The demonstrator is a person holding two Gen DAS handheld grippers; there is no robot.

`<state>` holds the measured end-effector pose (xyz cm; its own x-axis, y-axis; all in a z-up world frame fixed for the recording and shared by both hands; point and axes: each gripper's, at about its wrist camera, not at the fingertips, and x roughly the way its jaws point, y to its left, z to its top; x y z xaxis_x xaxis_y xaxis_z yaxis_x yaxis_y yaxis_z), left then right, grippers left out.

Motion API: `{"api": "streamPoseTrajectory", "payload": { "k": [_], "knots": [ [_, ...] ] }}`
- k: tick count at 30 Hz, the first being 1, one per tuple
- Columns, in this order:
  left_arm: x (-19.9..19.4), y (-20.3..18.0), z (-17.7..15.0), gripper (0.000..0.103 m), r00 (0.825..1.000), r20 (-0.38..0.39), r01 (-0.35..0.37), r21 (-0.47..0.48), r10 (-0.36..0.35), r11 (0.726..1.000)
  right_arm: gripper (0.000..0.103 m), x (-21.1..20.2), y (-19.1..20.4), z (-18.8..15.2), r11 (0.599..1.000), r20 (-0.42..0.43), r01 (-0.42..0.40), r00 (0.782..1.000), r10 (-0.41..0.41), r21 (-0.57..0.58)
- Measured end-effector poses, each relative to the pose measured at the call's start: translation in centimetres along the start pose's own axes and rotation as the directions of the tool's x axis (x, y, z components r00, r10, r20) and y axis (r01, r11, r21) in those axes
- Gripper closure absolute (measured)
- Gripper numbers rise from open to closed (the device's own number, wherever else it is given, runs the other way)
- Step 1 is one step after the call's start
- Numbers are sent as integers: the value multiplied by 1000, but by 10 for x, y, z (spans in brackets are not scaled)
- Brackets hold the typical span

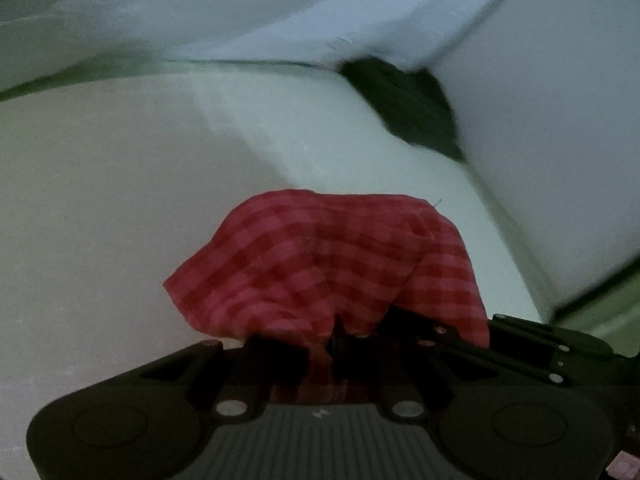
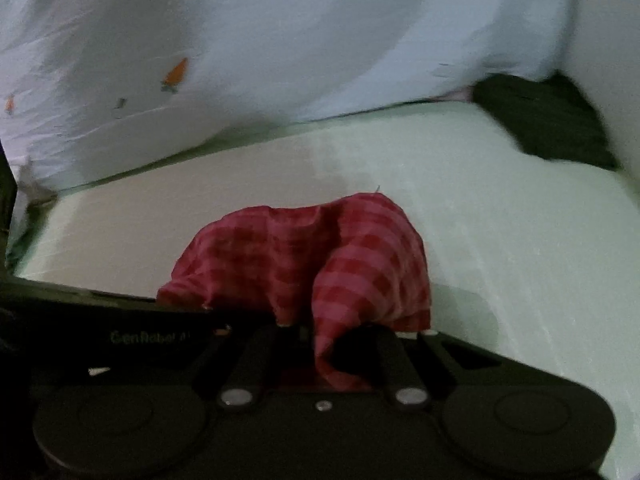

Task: Fold clothes
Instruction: 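Lift the folded shorts with both grippers and carry them to the corner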

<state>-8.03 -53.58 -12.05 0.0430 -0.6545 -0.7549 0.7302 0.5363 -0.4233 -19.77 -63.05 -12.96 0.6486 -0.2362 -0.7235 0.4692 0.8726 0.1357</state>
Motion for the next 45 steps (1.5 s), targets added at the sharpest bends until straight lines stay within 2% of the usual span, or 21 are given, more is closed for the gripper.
{"api": "streamPoseTrajectory", "payload": {
  "k": [4,8,13,18,26,33,36,37,40,41,42,43,45],
  "knots": [
    [14,-30,-12,92,997,-41,74,59,-72,996,95,-33,-19,-26,992,6,107,994,-108,70],
    [28,-63,-11,92,994,-56,104,118,-98,988,95,-56,-41,-42,974,11,192,981,-195,123],
    [51,-96,6,92,995,-43,94,145,-88,985,95,-58,-78,-35,962,29,215,974,-223,167],
    [84,-129,40,92,998,-7,67,123,-67,990,95,-40,-125,-10,969,33,194,979,-201,150],
    [155,-178,127,92,994,86,68,41,-72,997,94,2,-228,70,982,72,184,980,-187,50],
    [199,-202,239,91,971,216,107,3,-105,994,94,30,-293,182,971,181,226,961,-209,-79],
    [223,-208,287,90,959,267,96,6,-95,995,94,52,-316,232,963,233,243,949,-210,-121],
    [233,-208,300,89,958,273,87,1,-84,996,94,64,-322,246,960,239,250,947,-215,-128],
    [272,-202,334,75,960,281,19,-27,-10,999,93,103,-341,286,948,254,285,936,-244,-141],
    [286,-199,342,58,963,268,-30,-38,39,999,91,118,-346,296,942,256,306,930,-264,-139],
    [299,-195,349,41,965,239,-96,-47,105,994,83,132,-352,307,935,258,326,923,-284,-138],
    [309,-190,354,35,965,210,-152,-50,159,987,60,147,-360,314,923,251,363,912,-324,-127],
    [318,-178,354,32,964,170,-202,-44,207,978,37,181,-378,326,883,169,465,878,-448,-72]
  ]
}}
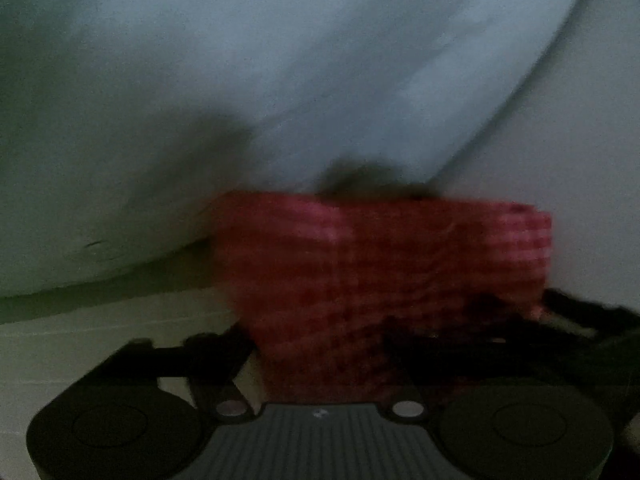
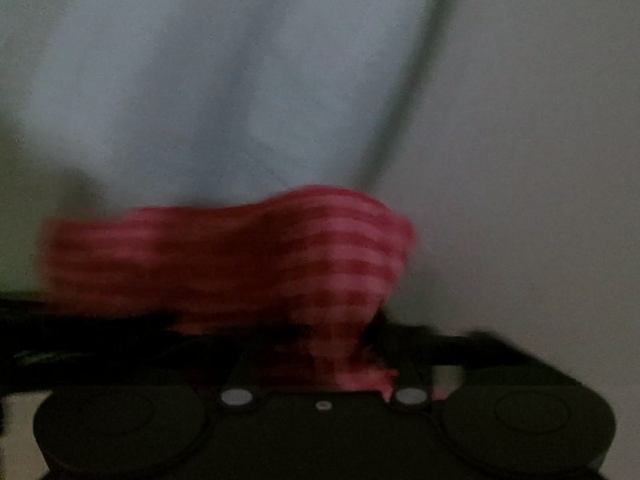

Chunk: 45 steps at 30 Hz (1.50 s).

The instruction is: Fold clothes

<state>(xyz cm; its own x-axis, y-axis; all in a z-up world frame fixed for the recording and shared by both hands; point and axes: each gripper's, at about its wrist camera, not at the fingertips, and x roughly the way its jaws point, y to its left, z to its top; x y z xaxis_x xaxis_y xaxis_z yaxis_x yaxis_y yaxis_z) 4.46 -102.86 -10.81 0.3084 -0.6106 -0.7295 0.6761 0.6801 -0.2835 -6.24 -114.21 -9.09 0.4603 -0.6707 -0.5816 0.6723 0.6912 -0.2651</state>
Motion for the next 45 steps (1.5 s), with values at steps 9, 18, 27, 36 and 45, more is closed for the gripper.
{"api": "streamPoseTrajectory", "payload": {
  "k": [9,18,27,36,45],
  "knots": [
    [-24,35,-24,14,998,5,-60,-32,60,998,22,3,-14,-35,983,-66,12,998,0,181],
    [-103,18,-67,7,994,97,-41,15,39,999,4,-83,-18,-83,959,-43,43,999,-32,279],
    [-181,18,-132,3,996,94,-24,142,11,990,0,-168,-15,-148,948,-84,19,996,8,318],
    [-215,18,-184,0,998,55,-17,249,4,968,0,-237,-7,-193,955,-41,-21,999,35,296],
    [-225,3,-200,0,997,68,0,307,-22,952,0,-264,-10,-211,951,-42,-21,999,35,309]
  ]
}}
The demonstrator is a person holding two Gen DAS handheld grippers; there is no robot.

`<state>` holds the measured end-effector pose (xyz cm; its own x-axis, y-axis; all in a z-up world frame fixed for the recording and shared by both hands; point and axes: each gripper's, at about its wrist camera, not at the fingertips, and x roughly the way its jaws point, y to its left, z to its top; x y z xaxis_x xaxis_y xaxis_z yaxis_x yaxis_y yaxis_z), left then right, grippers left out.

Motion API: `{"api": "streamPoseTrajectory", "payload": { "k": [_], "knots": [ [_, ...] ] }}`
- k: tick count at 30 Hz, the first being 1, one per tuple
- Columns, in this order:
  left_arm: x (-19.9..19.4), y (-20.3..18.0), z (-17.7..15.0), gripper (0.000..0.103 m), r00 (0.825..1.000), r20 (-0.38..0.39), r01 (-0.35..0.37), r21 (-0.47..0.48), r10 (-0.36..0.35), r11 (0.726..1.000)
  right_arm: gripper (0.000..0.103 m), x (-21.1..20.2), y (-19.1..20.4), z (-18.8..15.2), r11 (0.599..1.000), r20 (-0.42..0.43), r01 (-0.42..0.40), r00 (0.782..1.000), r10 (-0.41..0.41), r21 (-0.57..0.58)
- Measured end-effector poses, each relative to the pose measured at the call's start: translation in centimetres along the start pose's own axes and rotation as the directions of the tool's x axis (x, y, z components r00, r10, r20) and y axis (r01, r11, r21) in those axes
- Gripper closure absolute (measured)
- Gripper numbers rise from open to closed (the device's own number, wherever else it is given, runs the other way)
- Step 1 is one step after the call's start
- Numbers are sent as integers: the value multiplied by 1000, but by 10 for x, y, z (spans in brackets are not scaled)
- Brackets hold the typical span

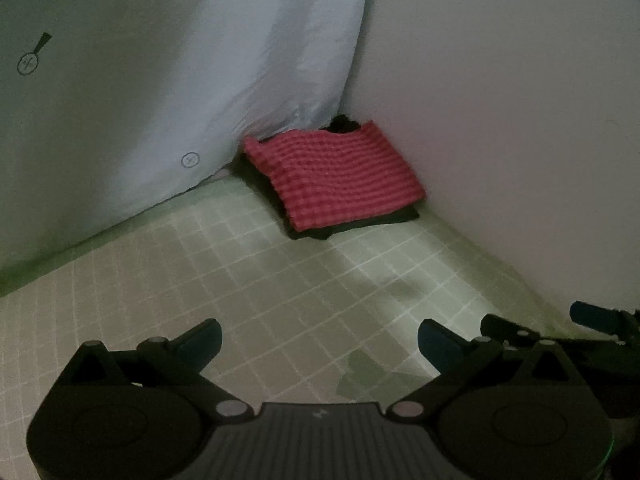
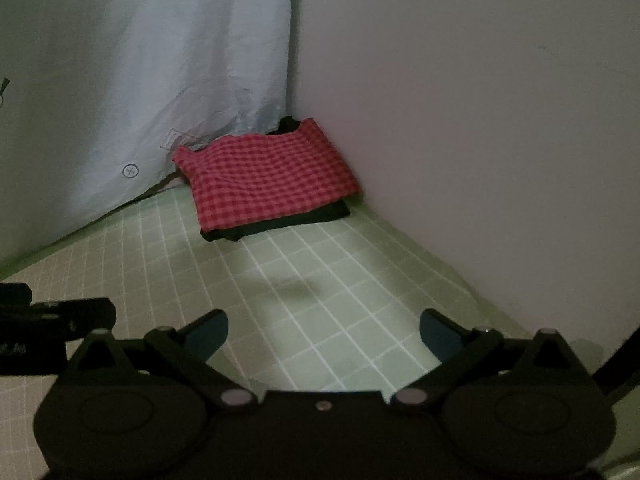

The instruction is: Fold clothes

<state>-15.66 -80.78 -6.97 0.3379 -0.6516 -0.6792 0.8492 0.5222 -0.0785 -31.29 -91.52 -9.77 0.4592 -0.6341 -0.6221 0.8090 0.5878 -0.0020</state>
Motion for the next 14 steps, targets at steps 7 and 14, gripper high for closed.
{"api": "streamPoseTrajectory", "payload": {
  "k": [7,14],
  "knots": [
    [-7,-10,-3,0,1000,25,15,26,-16,1000,0,-8,-7,-5,1000,8,6,1000,-6,9],
    [-10,-14,-3,0,1000,29,8,44,-9,999,0,-10,-14,-5,1000,12,-4,1000,4,29]
  ]
}}
